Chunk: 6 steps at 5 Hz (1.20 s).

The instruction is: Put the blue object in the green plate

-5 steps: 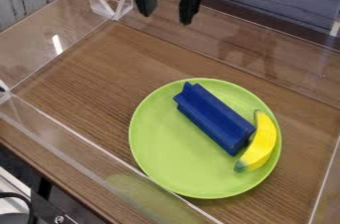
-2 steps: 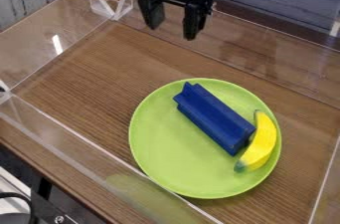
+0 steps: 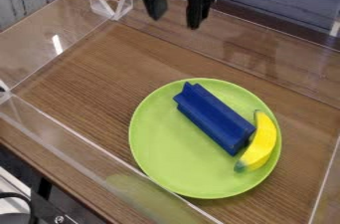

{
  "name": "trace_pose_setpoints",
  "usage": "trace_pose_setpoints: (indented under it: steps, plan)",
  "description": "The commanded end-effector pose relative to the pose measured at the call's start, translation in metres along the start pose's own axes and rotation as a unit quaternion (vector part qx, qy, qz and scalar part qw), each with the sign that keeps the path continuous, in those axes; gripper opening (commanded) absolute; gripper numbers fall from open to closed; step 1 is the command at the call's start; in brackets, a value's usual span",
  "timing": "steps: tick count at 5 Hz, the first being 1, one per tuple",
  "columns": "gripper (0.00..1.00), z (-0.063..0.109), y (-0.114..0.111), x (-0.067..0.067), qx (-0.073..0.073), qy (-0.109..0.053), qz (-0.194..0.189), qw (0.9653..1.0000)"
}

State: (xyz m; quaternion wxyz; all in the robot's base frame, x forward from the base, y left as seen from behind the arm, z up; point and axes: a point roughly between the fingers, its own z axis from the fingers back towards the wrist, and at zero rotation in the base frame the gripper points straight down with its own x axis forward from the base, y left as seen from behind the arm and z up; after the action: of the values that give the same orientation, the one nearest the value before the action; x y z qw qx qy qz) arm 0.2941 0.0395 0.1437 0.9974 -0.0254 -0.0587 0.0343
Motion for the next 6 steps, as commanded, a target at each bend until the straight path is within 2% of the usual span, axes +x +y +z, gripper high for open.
trace_pose_setpoints:
  steps: [1,3,5,6]
  plan:
    - [1.0,0.025,0.012,0.004,0.008,-0.038,0.006,0.9992]
    - [1.0,0.013,0.004,-0.01,0.006,-0.035,0.017,0.9992]
    - [1.0,0.018,-0.009,0.008,0.006,-0.039,-0.039,0.9984]
    - [1.0,0.019,-0.003,0.007,0.004,-0.033,-0.056,0.9979]
